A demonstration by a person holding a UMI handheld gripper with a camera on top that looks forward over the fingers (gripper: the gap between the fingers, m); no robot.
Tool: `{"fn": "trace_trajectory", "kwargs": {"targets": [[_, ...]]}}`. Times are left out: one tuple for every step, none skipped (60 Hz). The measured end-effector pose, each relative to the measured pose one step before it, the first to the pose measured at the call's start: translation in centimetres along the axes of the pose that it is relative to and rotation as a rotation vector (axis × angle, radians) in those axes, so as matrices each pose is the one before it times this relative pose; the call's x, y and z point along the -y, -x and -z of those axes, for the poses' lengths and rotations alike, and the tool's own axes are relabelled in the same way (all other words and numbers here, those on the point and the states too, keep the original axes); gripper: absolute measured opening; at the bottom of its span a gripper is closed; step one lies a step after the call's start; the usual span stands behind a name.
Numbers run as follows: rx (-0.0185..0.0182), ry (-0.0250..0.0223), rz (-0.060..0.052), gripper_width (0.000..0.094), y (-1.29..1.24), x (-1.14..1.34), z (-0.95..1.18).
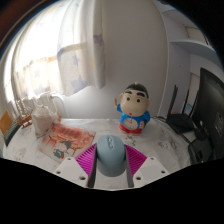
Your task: Arrange mouse
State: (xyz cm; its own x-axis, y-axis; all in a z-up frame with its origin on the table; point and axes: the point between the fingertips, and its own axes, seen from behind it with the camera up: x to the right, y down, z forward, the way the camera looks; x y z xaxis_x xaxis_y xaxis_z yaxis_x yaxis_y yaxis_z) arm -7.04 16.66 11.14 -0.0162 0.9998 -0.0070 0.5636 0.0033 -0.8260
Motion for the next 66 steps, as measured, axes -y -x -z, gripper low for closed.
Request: {"fn": "trace_trajectory", "kwargs": {"targets": [[0.00607, -0.00594, -0.0003, 0.0445, 0.962, 0.625, -0.3], [0.00497, -0.00357, 0.0016, 0.0446, 0.95, 0.537, -0.335], [0.00393, -0.00173, 0.0031, 0.0445, 0.997, 0.407, -0.394], [0.00388, -0.00039, 0.0024, 0.0444, 0.987, 0.38, -0.438], [0.0054, -0.00036, -0.0007, 0.0445, 0.998, 0.386, -0.404], [0.00464, -0.0019, -0.002, 0.0445, 1.098, 0.321, -0.48], [0.00529, -0.00234, -0.0011, 0.0444, 1.029, 0.289, -0.548], [0.00417, -0.00158, 0.0013, 0.0445, 1.037, 0.202, -0.581], [0.00251, 0.00027, 0.0039, 0.0445, 0.998, 0.088, -0.644], [0.00062, 0.00279, 0.003, 0.0446, 0.921, -0.038, -0.652], [-0.00044, 0.00413, -0.0004, 0.0445, 0.915, -0.098, -0.666], [-0.00014, 0.00477, -0.0021, 0.0444, 0.894, -0.147, -0.673], [0.00091, 0.00487, -0.0016, 0.0444, 0.891, -0.219, -0.693], [0.00441, 0.00414, 0.0003, 0.0444, 0.868, -0.281, -0.631], [0.00348, 0.00757, 0.0002, 0.0445, 0.874, -0.343, -0.757], [0.00383, 0.0096, 0.0003, 0.0445, 0.871, -0.404, -0.693], [0.00454, 0.01016, -0.0015, 0.0445, 0.806, -0.451, -0.69], [0.00447, 0.00905, -0.0023, 0.0446, 0.745, -0.434, -0.676], [0.00416, 0.00815, -0.0015, 0.0445, 0.672, -0.439, -0.639], [0.00151, 0.00809, -0.0007, 0.0447, 0.562, -0.447, -0.611], [-0.0012, 0.00869, 0.0011, 0.0446, 0.456, -0.447, -0.587], [-0.00286, 0.00853, 0.0033, 0.0449, 0.362, -0.455, -0.536], [-0.00479, 0.00556, 0.0055, 0.0453, 0.253, -0.411, -0.542], [-0.00716, 0.00764, 0.0067, 0.0452, 0.208, -0.394, -0.465], [-0.00681, 0.00704, 0.0049, 0.0457, 0.211, -0.444, -0.376], [-0.00757, 0.00675, 0.0049, 0.0463, 0.129, -0.366, -0.367], [-0.00686, 0.00688, 0.0041, 0.0471, 0.108, -0.349, -0.339], [-0.00508, 0.00692, 0.0031, 0.0482, 0.118, -0.33, -0.306], [-0.00285, 0.00775, 0.0011, 0.0498, 0.11, -0.333, -0.247], [-0.00162, 0.00803, 0.0001, 0.0515, 0.108, -0.333, -0.216], [0.00014, 0.00925, -0.0007, 0.0535, 0.115, -0.334, -0.175], [-0.0007, 0.00984, -0.0003, 0.0555, 0.052, -0.295, -0.103], [-0.00222, 0.0067, 0.0016, 0.0599, -0.118, -0.186, -0.083], [-0.00651, 0.00583, -0.001, 0.0657, -0.086, -0.167, 0.009], [-0.00774, 0.004, -0.0018, 0.0735, -0.133, -0.074, 0.068], [-0.01024, 0.00393, -0.0025, 0.0822, -0.206, -0.011, 0.144], [-0.01154, 0.00306, -0.0034, 0.0868, -0.244, 0.045, 0.223], [-0.01222, 0.00402, -0.0041, 0.0839, -0.316, 0.06, 0.313], [-0.01488, 0.00386, -0.0061, 0.0832, -0.349, 0.099, 0.419], [-0.01326, 0.00448, -0.0059, 0.0837, -0.318, 0.116, 0.53], [-0.01146, 0.00378, -0.0051, 0.0844, -0.269, 0.117, 0.615], [-0.00747, 0.00306, -0.0034, 0.0851, -0.36, 0.124, 0.682], [-0.00907, 0.00432, -0.0055, 0.0855, -0.249, 0.149, 0.843], [-0.00838, 0.00283, -0.0063, 0.0856, -0.221, 0.132, 0.921], [-0.00528, 0.00241, -0.0073, 0.0853, -0.215, 0.156, 1.001], [-0.00351, 0.00208, -0.0074, 0.0854, -0.173, 0.151, 1.081], [-0.00217, 0.00199, -0.0063, 0.0852, -0.136, 0.134, 1.137], [-0.00104, 0.00142, -0.0053, 0.0854, -0.121, 0.127, 1.168], [-0.00064, 0.00138, -0.0045, 0.0853, -0.113, 0.11, 1.235], [-0.00044, 0.00128, -0.0042, 0.0852, -0.118, 0.093, 1.244], [-0.00006, 0.00138, -0.0034, 0.0852, -0.118, 0.057, 1.256], [-0.00069, 0.00166, -0.0039, 0.0851, -0.158, 0.084, 1.218], [-0.00108, -0.00076, -0.0014, 0.0853, -0.167, 0.016, 1.232], [-0.00239, 0.00306, -0.0021, 0.0852, -0.104, 0.017, 1.298], [-0.00252, 0.00175, -0.0008, 0.0854, -0.176, -0.022, 1.224], [-0.00527, 0.00198, -0.001, 0.0853, -0.252, -0.063, 1.166], [-0.00824, 0.00323, -0.0018, 0.0855, -0.323, -0.106, 1.107], [-0.01073, 0.00398, -0.0022, 0.0853, -0.385, -0.149, 1.109], [-0.01136, 0.00259, -0.0021, 0.0853, -0.412, -0.147, 1.0], [-0.01079, 0.00171, -0.0001, 0.0854, -0.413, -0.157, 0.934], [-0.00963, 0.00069, 0.0002, 0.0853, -0.375, -0.179, 0.884], [-0.00782, -0.00356, 0.0007, 0.0853, -0.464, -0.288, 0.766], [-0.00936, 0.0048, 0.0001, 0.0851, -0.326, -0.181, 0.795], [-0.00834, 0.00219, -0.0004, 0.0853, -0.354, -0.31, 0.674], [-0.00609, 0.00413, 0.0005, 0.0851, -0.267, -0.297, 0.642], [-0.00407, 0.00375, 0.0008, 0.0851, -0.219, -0.322, 0.625]]}}
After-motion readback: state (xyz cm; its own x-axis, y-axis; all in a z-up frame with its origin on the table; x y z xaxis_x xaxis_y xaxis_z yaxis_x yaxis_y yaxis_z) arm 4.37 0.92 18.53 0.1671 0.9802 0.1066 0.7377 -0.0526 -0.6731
